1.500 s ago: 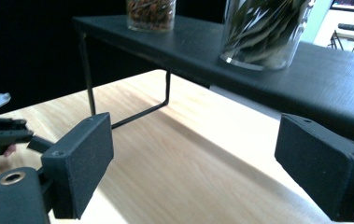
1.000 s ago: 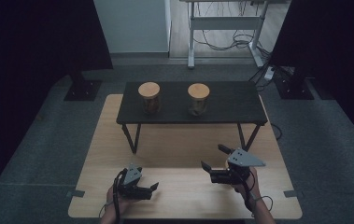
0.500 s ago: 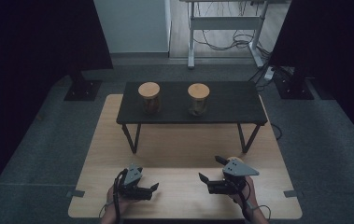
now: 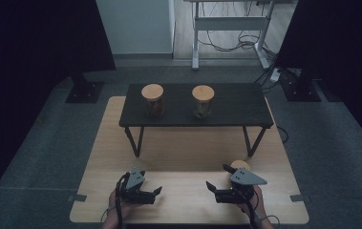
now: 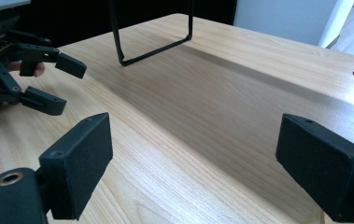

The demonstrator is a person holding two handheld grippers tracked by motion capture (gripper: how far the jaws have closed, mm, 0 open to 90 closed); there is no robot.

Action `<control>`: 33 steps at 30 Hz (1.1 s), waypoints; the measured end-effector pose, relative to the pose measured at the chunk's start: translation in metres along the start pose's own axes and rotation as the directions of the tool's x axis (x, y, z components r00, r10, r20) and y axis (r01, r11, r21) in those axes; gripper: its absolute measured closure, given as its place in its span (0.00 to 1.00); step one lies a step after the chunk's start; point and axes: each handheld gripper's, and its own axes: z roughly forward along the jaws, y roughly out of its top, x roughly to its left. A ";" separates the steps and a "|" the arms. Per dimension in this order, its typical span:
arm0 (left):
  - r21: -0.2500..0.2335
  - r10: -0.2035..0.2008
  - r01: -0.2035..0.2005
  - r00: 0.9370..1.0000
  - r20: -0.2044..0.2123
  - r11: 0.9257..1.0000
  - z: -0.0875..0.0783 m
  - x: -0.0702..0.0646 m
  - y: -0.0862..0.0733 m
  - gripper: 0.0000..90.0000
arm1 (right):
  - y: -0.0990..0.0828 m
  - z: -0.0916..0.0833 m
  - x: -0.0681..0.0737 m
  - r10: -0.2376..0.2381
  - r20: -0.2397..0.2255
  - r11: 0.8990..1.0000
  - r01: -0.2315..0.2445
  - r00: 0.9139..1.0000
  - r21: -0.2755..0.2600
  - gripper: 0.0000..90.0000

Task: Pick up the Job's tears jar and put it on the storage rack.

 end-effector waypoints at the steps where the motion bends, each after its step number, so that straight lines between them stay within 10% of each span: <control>1: 0.000 0.001 -0.001 1.000 0.000 1.000 0.000 0.000 0.000 0.09 | 0.000 -0.001 0.000 0.000 -0.002 1.000 0.000 1.000 -0.001 0.11; 33: 0.003 0.014 -0.014 1.000 0.008 1.000 0.002 -0.005 0.000 0.09 | -0.017 -0.043 -0.016 0.022 0.032 0.999 -0.021 0.999 -0.027 0.12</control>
